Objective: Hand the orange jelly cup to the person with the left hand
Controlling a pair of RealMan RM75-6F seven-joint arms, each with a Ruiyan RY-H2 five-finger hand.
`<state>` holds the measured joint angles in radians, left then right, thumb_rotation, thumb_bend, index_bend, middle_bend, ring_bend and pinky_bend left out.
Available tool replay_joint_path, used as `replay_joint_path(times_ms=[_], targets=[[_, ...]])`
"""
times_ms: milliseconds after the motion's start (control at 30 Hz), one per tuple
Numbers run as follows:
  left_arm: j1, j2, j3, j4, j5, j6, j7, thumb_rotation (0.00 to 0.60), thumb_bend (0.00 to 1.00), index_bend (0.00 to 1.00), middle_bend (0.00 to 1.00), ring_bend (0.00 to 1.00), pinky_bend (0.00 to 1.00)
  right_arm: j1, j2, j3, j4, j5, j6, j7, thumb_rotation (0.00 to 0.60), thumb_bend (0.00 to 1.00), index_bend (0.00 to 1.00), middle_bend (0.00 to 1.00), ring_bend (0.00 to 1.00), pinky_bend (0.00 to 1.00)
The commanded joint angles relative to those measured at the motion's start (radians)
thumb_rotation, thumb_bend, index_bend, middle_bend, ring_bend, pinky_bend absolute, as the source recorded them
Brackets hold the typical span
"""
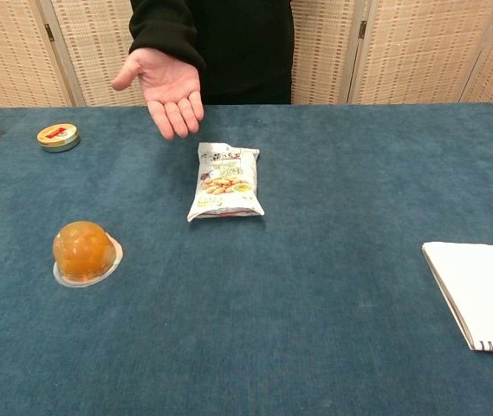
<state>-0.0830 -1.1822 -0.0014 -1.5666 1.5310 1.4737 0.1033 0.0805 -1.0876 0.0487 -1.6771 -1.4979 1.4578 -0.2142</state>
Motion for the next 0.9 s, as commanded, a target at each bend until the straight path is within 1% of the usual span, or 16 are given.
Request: replay_joint_path(times_ms=[33, 200, 300, 367, 500, 567, 667, 733, 833, 900], targets=[[-0.001, -0.002, -0.001, 0.001, -0.003, -0.003, 0.002, 0.6, 0.13, 0.01, 0.04, 0.01, 0.19, 0.003, 0.001, 0.002, 0.001, 0.004, -0.006, 0.001, 0.6, 0.26, 0.0, 0.0, 0.0, 0.0], [0.0, -0.003, 0.002, -0.005, -0.001, -0.003, 0.003, 0.6, 0.13, 0.01, 0.04, 0.01, 0.19, 0.006, 0.005, 0.0, -0.003, -0.003, -0.009, 0.009, 0.6, 0.26, 0.0, 0.0, 0.0, 0.0], [0.005, -0.003, 0.011, -0.026, 0.024, 0.013, -0.005, 0.6, 0.13, 0.01, 0.04, 0.01, 0.19, 0.001, 0.008, -0.008, -0.007, -0.026, 0.007, 0.018, 0.6, 0.26, 0.0, 0.0, 0.0, 0.0], [0.002, 0.005, 0.024, -0.055, 0.042, 0.004, -0.011, 0.6, 0.13, 0.02, 0.04, 0.01, 0.19, -0.002, 0.014, -0.012, -0.01, -0.036, 0.012, 0.035, 0.6, 0.26, 0.0, 0.0, 0.0, 0.0], [-0.032, 0.028, 0.047, -0.134, 0.039, -0.086, -0.013, 0.6, 0.13, 0.06, 0.08, 0.03, 0.19, -0.001, 0.03, -0.014, -0.008, -0.064, 0.025, 0.074, 0.6, 0.26, 0.0, 0.0, 0.0, 0.0], [-0.063, 0.033, 0.05, -0.171, 0.033, -0.147, -0.024, 0.6, 0.13, 0.09, 0.11, 0.06, 0.2, -0.004, 0.04, -0.018, -0.003, -0.086, 0.039, 0.106, 0.6, 0.26, 0.0, 0.0, 0.0, 0.0], [-0.108, 0.02, 0.036, -0.201, 0.015, -0.216, -0.009, 0.6, 0.13, 0.14, 0.13, 0.09, 0.22, -0.017, 0.061, -0.029, 0.001, -0.127, 0.076, 0.162, 0.6, 0.26, 0.0, 0.0, 0.0, 0.0], [-0.133, 0.008, 0.019, -0.22, -0.016, -0.252, 0.04, 0.6, 0.13, 0.15, 0.13, 0.09, 0.22, -0.026, 0.071, -0.035, 0.01, -0.156, 0.107, 0.2, 0.6, 0.26, 0.0, 0.0, 0.0, 0.0], [-0.173, -0.021, -0.015, -0.25, -0.078, -0.3, 0.149, 0.6, 0.13, 0.15, 0.13, 0.09, 0.23, -0.042, 0.087, -0.045, 0.029, -0.194, 0.151, 0.259, 0.6, 0.26, 0.0, 0.0, 0.0, 0.0], [-0.203, -0.048, -0.036, -0.259, -0.129, -0.338, 0.203, 0.6, 0.13, 0.15, 0.14, 0.11, 0.24, -0.052, 0.094, -0.053, 0.044, -0.218, 0.179, 0.293, 0.6, 0.26, 0.0, 0.0, 0.0, 0.0]])
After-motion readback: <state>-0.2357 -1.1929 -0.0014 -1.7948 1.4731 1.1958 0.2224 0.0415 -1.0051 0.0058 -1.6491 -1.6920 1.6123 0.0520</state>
